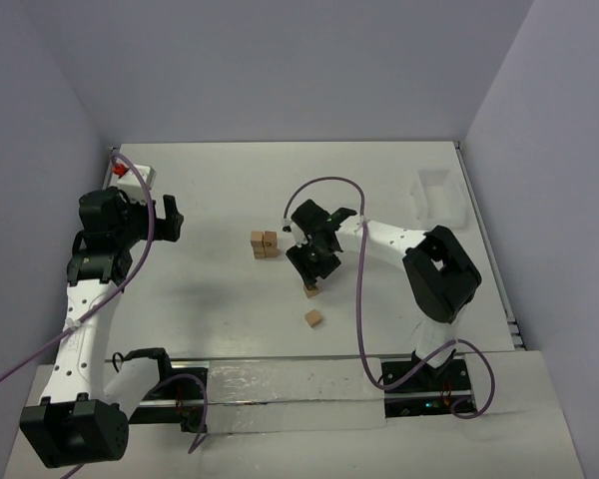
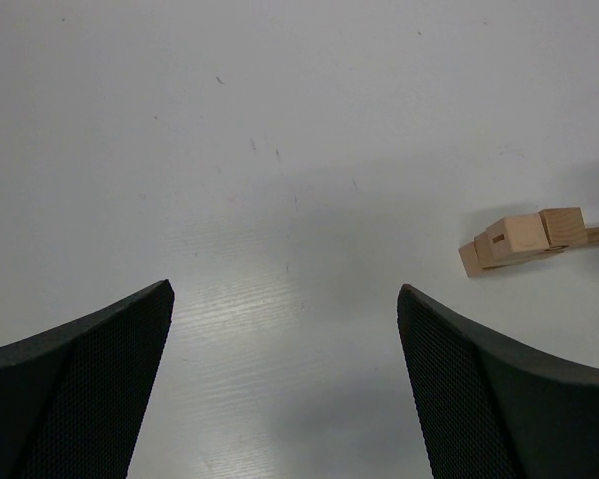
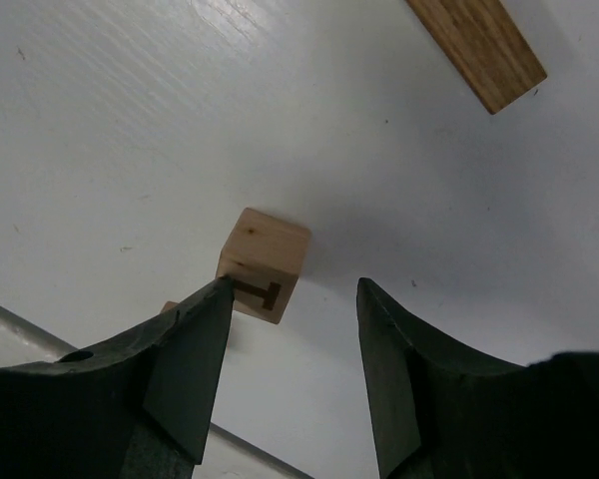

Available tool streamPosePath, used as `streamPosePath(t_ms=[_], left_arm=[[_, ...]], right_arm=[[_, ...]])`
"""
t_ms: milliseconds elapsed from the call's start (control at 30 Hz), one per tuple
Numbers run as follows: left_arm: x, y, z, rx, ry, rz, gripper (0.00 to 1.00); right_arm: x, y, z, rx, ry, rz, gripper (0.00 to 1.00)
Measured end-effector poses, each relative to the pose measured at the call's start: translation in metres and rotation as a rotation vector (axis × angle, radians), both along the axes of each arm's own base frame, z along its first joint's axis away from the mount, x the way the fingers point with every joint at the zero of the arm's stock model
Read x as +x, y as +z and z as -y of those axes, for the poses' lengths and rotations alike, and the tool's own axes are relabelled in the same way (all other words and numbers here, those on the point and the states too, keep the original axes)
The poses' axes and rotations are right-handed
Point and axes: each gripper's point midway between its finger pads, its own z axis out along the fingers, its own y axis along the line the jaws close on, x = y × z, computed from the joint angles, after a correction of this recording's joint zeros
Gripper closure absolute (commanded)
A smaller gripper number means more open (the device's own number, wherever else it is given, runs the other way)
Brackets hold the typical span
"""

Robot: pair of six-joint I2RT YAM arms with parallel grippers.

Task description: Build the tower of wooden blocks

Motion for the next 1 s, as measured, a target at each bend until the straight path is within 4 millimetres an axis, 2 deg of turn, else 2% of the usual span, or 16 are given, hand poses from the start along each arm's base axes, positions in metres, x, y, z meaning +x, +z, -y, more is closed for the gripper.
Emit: streamPosePath(t_ms=[400, 667, 1000], left_arm=[[0.005, -0.004, -0.001, -0.002, 0.006, -0.011, 0.01], [0.006, -0.004, -0.002, -0.002, 0.007, -0.006, 0.01], [0.009, -0.006, -0.003, -0.003, 0.011, -0.011, 0.01]], right_arm=[[-0.001, 0.0, -0.011, 0.008, -0.021, 0.016, 0.43], [0.001, 0.002, -0.01, 0.001, -0.027, 0.034, 0.43], [0.004, 0.034, -0.018, 0.074, -0.054, 0.102, 0.42]])
